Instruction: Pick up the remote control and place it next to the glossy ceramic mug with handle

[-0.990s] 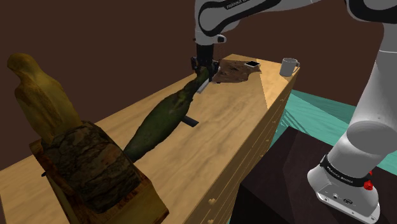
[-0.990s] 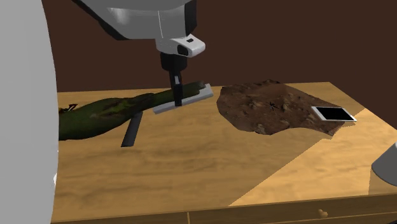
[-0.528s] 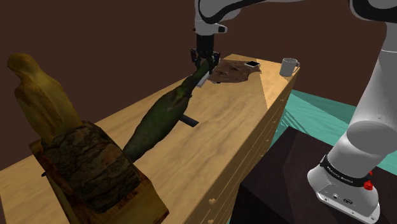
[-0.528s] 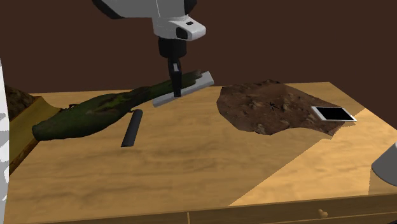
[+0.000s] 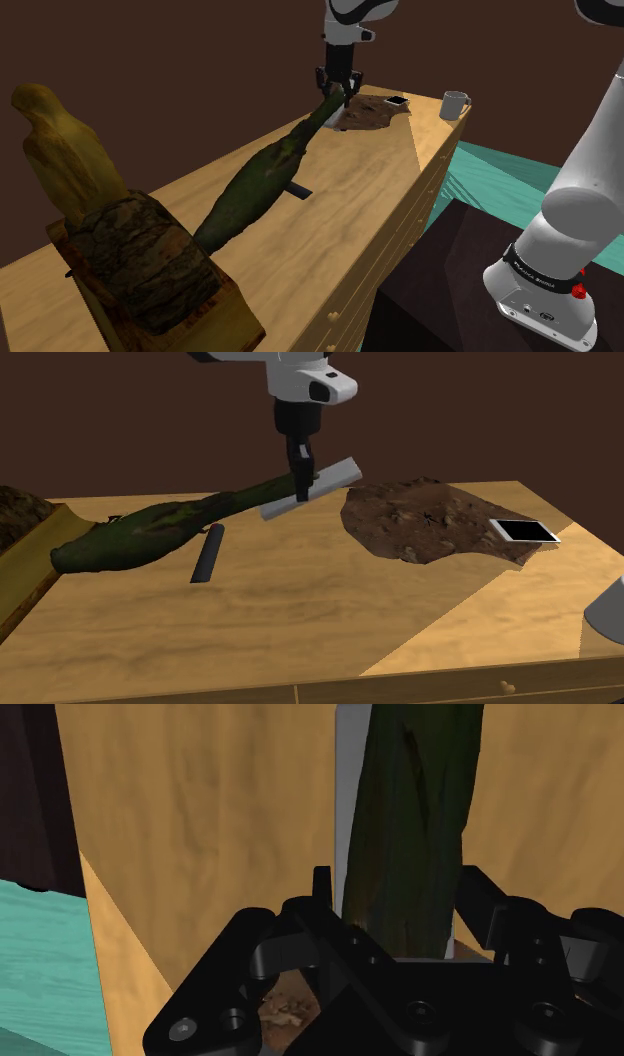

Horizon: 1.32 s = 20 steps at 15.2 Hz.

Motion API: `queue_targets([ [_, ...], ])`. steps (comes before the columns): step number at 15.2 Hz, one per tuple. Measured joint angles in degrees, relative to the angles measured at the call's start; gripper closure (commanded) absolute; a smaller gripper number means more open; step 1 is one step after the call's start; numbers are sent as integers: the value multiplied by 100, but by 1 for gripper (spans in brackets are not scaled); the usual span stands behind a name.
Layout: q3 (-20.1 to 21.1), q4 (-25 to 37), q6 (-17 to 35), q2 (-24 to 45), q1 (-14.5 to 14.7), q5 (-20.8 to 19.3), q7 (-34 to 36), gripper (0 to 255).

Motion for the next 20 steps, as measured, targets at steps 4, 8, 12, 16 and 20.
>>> queue_targets([
  [4,-221,-434,96,-349,-315,128,-556,255],
  [8,-460,-669,127,-554,-595,196,-1088,255],
  [12,-730,-843,131,-720,-880,235,-1652,255],
  [16,-996,-889,127,-765,-1144,245,-2186,255],
  [20,-1285,-915,104,-805,-1429,248,-2759,255],
])
